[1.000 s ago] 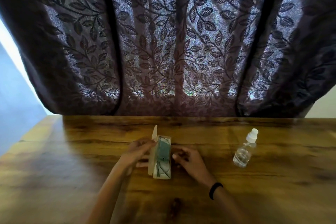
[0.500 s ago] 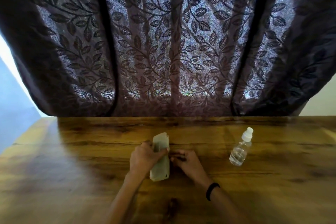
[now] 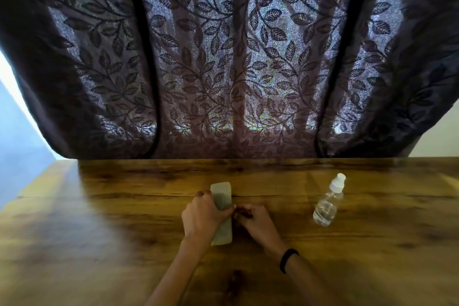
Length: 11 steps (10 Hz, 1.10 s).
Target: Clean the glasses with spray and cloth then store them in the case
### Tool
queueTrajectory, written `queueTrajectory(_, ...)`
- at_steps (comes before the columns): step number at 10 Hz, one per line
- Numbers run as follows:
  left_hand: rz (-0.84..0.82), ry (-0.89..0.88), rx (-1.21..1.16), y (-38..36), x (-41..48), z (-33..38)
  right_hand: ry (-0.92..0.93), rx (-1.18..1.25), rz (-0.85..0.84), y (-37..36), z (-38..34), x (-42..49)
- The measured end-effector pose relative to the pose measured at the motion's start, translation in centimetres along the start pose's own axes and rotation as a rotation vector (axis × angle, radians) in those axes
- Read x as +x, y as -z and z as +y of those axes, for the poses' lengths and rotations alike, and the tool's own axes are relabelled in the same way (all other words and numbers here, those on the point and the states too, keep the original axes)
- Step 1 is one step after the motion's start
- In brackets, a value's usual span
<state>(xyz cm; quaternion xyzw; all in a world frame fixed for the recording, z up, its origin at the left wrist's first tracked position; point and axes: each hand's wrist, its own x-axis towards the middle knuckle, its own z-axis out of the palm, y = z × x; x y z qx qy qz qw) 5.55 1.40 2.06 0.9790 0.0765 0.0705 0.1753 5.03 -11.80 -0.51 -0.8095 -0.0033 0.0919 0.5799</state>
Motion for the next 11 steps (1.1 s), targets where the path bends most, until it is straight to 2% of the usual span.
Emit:
queueTrajectory(1,0.014,-0.023,-0.015,0.1,0.0,-0.1,-0.030,0.030,-0.017,-0.1,-0.3,0.2)
queueTrajectory(3,0.084,-0.065,-0.248,0.0,0.3,-1.8,-0.095,-0.004,-0.041,-0.6,-0.9,1.1)
queueTrajectory(5,0.069,-0.054,-0.374,-0.4,0.8,-2.6,-0.066,0.007,-0.032,-0.6,-1.3,1.1)
queueTrajectory(7,0.055,-0.031,-0.385,-0.9,0.6,-2.9,-0.066,0.044,-0.025,-0.4,-1.4,0.7)
queueTrajectory(9,0.092,-0.070,-0.360,-0.6,0.7,-2.7,-0.044,0.007,0.038,1.2,-2.0,0.0)
queueTrajectory(11,0.194,-0.311,-0.297,-0.5,0.9,0.9,0.134,-0.101,0.248,5.0,-4.2,-1.2)
